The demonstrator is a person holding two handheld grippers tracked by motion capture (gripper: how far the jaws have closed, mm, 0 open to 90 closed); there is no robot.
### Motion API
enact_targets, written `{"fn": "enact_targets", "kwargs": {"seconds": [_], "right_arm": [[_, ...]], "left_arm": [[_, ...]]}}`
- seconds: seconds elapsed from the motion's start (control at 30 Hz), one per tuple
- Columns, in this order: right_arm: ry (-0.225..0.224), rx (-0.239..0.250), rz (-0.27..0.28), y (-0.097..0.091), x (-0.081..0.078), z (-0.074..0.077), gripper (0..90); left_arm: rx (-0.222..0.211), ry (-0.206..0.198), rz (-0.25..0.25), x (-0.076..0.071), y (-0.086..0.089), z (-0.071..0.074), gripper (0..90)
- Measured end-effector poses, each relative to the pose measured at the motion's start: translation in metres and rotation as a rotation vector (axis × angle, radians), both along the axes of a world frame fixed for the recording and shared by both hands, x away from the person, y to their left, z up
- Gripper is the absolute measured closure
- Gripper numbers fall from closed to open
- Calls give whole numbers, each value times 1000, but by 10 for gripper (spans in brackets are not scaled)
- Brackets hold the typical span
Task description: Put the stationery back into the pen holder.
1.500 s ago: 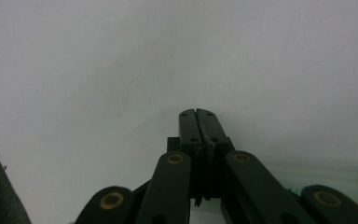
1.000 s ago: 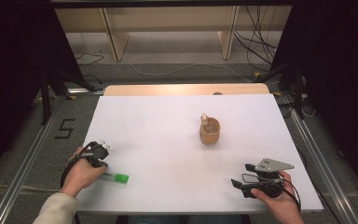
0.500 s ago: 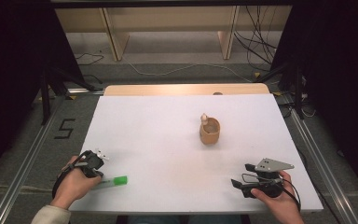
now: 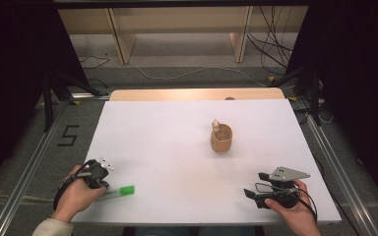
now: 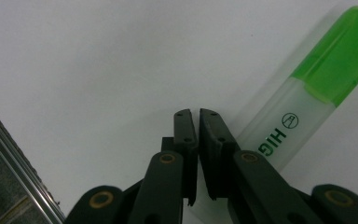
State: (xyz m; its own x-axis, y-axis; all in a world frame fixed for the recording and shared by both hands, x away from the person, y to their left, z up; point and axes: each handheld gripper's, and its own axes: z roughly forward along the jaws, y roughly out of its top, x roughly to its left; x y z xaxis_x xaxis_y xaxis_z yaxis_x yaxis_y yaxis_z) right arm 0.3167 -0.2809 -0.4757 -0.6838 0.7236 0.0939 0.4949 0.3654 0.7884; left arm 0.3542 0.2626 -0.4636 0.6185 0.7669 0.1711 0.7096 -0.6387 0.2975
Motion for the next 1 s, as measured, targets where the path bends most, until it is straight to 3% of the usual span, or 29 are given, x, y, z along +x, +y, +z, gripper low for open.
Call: {"fn": "enact_targets", "kwargs": {"seconds": [0.1,0.17,0.33,0.43,0.47,0.6,0.87,1.0], "right_arm": [[2,6,-4,0,0,0,175],[1,6,-4,0,1,0,175],[3,4,-3,0,1,-1,175],[2,4,-1,0,1,-1,175],[2,4,-1,0,1,-1,175],[3,4,-1,0,1,-1,175],[3,5,-6,0,1,-1,175],[1,3,-6,-1,1,-1,175]], "left_arm": [[-18,-33,-45,3,-3,6,761],[-48,-58,-104,5,-9,13,700],[-45,-54,-165,6,-19,18,539],[-59,-9,-230,6,-27,19,472],[-59,-9,-230,6,-27,19,452],[-45,29,-296,6,-36,17,435],[-48,74,-316,5,-47,10,460],[-27,93,-336,5,-51,7,484]]}}
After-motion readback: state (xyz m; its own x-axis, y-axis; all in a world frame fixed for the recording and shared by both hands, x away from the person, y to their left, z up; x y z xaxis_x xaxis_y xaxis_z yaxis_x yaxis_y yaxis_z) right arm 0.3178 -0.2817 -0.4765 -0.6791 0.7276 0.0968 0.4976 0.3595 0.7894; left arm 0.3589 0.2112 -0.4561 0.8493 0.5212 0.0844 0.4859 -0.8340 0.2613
